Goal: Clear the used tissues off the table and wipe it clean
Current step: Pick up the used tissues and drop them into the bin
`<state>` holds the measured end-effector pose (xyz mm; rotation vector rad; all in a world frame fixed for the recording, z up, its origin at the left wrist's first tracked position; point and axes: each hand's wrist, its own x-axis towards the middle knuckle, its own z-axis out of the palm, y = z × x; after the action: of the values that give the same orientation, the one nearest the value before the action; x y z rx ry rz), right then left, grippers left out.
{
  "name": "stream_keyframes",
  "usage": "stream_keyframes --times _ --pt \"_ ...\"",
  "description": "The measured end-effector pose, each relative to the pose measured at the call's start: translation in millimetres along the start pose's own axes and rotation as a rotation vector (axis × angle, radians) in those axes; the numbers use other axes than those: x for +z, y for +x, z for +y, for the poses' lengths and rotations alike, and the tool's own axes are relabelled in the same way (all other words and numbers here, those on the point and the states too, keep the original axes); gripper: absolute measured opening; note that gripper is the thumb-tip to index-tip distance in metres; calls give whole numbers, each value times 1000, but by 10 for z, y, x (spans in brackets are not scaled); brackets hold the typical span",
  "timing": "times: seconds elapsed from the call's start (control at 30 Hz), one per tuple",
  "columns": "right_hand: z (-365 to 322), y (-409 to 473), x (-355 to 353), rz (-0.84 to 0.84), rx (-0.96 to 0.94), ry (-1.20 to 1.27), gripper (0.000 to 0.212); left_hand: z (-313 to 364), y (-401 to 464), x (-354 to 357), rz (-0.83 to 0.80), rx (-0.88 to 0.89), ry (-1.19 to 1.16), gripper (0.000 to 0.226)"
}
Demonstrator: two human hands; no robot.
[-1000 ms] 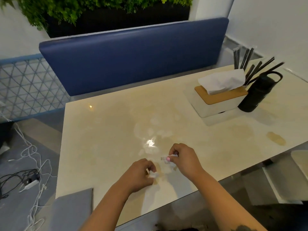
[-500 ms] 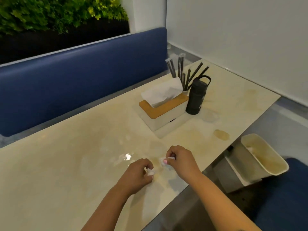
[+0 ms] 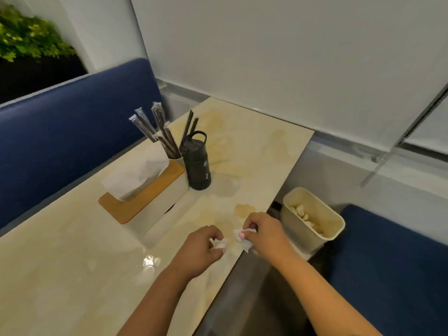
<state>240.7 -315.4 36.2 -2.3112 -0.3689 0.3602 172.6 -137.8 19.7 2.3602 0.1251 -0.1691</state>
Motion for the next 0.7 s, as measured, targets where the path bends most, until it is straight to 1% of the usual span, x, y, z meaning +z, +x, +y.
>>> stream_keyframes --times 0.17,0.3,0.37,0.5,0.63,0.7 --pt "367 -44 -361 84 86 20 12 372 399 279 -82 49 27 17" --pt "634 -71 -633 131 191 52 10 656 707 494 -148 108 44 17" --pt "765 -93 -781 163 229 78 11 786 858 606 -174 151 42 17" --pt "1009 -139 -1062 228 285 102 22 1010 1127 841 -216 213 59 17" --pt "1254 -140 -1298 294 354 109 16 1216 1439 1078 -244 294 91 17" --pt "1376 -110 -1408 320 380 107 19 1295 1634 1208 -260 306 88 18"
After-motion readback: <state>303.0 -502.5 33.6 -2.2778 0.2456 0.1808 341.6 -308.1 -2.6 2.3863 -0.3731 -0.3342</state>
